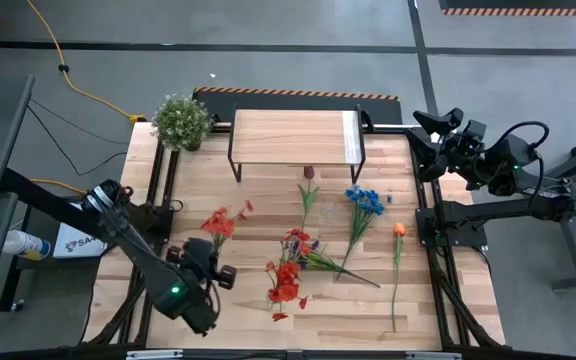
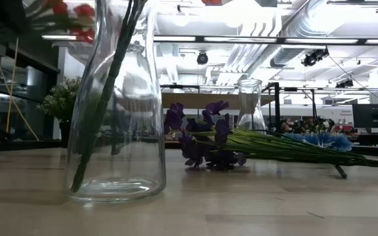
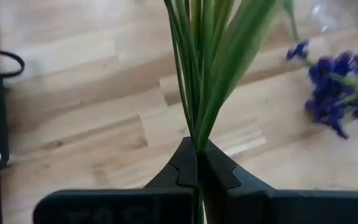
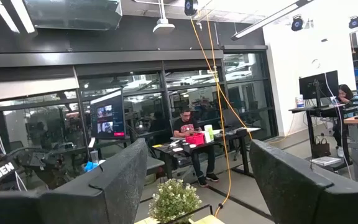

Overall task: Pick and place flowers into a vace then onto a shelf
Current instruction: Put the orange flowers into the bottom transparent vase

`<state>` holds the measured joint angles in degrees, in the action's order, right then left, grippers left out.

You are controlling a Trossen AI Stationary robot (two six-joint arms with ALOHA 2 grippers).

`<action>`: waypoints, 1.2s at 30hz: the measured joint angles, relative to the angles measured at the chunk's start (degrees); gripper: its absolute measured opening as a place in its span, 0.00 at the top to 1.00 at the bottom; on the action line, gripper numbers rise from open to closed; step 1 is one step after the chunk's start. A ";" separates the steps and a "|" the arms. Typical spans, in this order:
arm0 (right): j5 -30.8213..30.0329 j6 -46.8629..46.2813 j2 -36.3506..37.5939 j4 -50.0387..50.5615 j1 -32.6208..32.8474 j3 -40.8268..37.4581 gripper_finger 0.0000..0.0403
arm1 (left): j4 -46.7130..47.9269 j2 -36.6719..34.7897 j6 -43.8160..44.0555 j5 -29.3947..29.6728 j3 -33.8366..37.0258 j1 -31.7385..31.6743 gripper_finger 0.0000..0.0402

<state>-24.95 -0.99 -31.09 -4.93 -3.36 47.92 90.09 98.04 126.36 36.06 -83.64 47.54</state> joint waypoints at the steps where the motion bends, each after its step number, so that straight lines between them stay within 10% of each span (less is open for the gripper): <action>1: 0.00 0.00 0.00 0.00 0.00 0.00 0.33 | 0.12 -0.57 1.27 0.95 -0.05 0.87 0.92; 15: 0.00 -0.20 0.00 -0.02 0.01 0.00 0.33 | 0.04 -1.38 6.84 15.58 -0.50 3.20 0.92; 36: 0.02 -0.22 0.02 -0.04 0.00 0.00 0.33 | -7.70 -2.07 -10.56 54.00 -7.41 8.89 0.92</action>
<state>-24.93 -1.21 -31.07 -4.97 -3.36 47.92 82.40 95.96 115.80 90.06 -91.05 56.43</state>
